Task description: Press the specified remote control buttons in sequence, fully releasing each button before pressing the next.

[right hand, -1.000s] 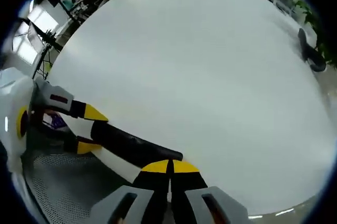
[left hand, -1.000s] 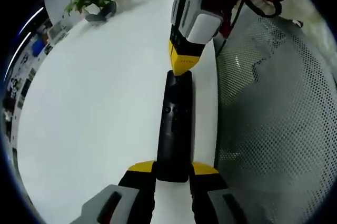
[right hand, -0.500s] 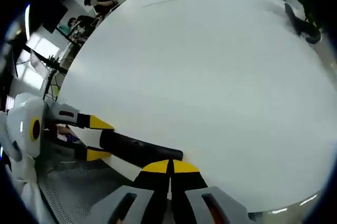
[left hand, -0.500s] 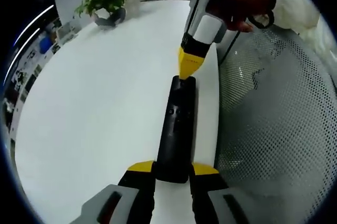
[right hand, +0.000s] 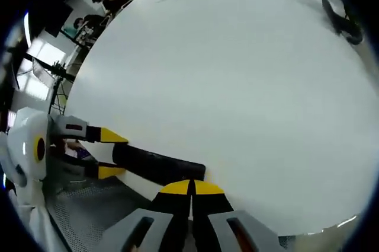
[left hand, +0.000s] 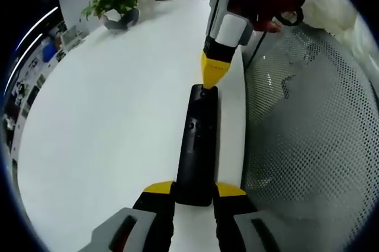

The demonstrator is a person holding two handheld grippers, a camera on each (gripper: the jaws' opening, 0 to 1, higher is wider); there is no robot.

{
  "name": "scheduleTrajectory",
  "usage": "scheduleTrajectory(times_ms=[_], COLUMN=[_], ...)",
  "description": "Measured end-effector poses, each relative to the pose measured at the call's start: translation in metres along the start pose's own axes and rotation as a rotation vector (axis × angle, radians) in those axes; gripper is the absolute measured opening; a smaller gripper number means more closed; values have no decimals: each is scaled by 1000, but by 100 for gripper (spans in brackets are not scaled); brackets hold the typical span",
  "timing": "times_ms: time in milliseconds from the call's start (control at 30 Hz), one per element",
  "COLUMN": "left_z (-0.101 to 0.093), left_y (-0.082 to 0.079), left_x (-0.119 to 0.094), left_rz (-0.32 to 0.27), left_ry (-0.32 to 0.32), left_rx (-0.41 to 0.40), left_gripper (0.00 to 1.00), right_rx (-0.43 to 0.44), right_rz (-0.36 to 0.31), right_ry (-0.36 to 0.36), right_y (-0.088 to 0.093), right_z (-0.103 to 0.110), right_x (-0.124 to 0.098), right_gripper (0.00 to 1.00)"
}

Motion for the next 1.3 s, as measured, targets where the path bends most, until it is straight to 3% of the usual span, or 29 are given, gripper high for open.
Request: scheduleTrajectory(times_ms=[433, 667, 1000, 1300], left_z=[0, 0, -1, -1], left_y=[-1, 0, 1, 0], left_x=[0, 0, 0, 0], left_rz=[8, -3, -23, -14], left_ry=[9, 6, 1, 3], left_rx=[21, 3, -6, -2], left_gripper=[25, 25, 25, 25], right_rx=[-52, 34, 165, 145], right_rz=[98, -19, -117, -83], right_ry=[49, -22, -90, -115], right_y=[-13, -1, 3, 1], right_z=[8, 0, -2, 7], right_x=[2, 0, -5, -2], right_gripper=[0, 0, 0, 0])
Point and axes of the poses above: the point that each gripper's makers call its tool centre point, and the gripper's own axes: x roughly forward along the fingers, z roughly to its left, y roughly out of its underside, the point moved 9 cm from there along -x, roughly backward along the fingers, and after that the axes turned 8 degrees about y, right-handed, at the moved point
